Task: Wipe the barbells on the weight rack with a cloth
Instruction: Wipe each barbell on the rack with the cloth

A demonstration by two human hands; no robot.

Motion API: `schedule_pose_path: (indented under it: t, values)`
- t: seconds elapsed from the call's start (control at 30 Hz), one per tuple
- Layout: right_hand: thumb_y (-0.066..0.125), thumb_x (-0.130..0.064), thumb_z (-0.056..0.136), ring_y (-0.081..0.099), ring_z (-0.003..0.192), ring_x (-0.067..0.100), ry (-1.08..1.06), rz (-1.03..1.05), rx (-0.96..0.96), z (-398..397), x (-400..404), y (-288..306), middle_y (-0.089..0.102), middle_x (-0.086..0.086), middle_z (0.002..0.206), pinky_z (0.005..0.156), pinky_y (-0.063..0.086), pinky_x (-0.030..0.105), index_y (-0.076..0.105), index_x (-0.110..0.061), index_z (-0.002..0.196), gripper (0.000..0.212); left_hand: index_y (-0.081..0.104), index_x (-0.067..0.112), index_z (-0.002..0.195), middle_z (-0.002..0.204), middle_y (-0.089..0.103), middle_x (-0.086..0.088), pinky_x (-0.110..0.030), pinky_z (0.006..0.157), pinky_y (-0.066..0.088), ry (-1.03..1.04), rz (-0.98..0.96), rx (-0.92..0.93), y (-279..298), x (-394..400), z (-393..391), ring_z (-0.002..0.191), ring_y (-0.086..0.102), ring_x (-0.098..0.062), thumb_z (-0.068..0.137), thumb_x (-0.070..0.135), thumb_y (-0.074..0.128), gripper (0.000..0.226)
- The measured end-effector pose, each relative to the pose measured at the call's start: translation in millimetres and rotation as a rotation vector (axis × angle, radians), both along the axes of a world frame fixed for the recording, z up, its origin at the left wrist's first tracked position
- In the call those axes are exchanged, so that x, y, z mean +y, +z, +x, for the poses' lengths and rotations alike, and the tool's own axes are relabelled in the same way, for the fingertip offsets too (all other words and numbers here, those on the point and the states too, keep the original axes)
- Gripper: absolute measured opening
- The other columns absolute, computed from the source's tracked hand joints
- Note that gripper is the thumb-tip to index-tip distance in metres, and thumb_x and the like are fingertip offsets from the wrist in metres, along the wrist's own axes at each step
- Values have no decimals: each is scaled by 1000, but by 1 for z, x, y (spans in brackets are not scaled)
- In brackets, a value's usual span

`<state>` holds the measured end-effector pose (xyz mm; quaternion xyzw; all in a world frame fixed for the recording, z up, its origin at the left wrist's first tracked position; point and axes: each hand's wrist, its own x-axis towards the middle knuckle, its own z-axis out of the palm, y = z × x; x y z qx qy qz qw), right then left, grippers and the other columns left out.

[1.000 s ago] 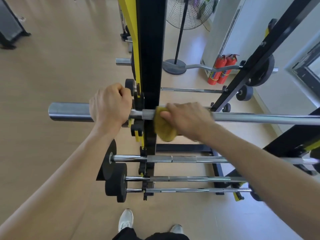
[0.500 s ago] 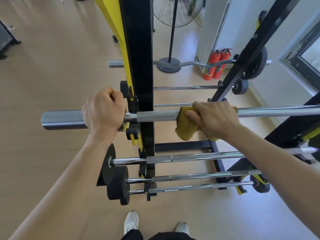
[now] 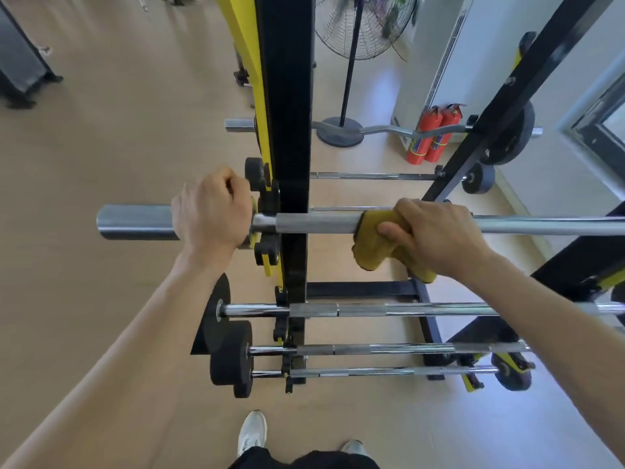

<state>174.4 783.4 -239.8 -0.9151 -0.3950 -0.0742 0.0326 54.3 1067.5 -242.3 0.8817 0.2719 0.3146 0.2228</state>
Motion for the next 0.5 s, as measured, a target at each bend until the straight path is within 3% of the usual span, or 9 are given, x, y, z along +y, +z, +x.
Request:
schedule_pose_path:
  t: [0.13, 0.3, 0.4, 0.5]
  values:
    - [5, -68, 94, 47, 56, 9, -27, 20, -60, -15, 41, 4, 53, -8, 69, 60, 36, 30, 44, -30, 85, 55, 55, 15, 67, 57, 51, 3, -30, 69, 31, 36, -4, 17, 0, -3, 5, 54, 46, -13, 100, 29, 36, 41]
    - [20, -56, 103, 54, 58, 17, 212, 22, -151, -52, 131, -9, 49, -7, 73, 54, 35, 30, 47, -27, 101, 39, 55, 16, 74, 62, 55, 1, -28, 65, 29, -36, 54, -19, -5, 1, -4, 57, 50, -16, 99, 29, 37, 34]
    - [20, -60, 103, 48, 66, 9, 169, 156, -58, -47, 106, -13, 50, -12, 79, 66, 36, 28, 49, -28, 95, 45, 54, 18, 83, 69, 56, 5, -18, 65, 27, -100, 79, -65, -10, 3, -14, 62, 50, -12, 98, 27, 42, 21]
    - [18, -69, 99, 44, 68, 8, 100, 147, -82, -23, 43, -15, 48, -13, 79, 73, 38, 30, 46, -29, 88, 51, 55, 19, 87, 73, 58, 5, -14, 68, 24, -134, 91, -58, -12, 5, -17, 65, 49, -10, 99, 25, 46, 17]
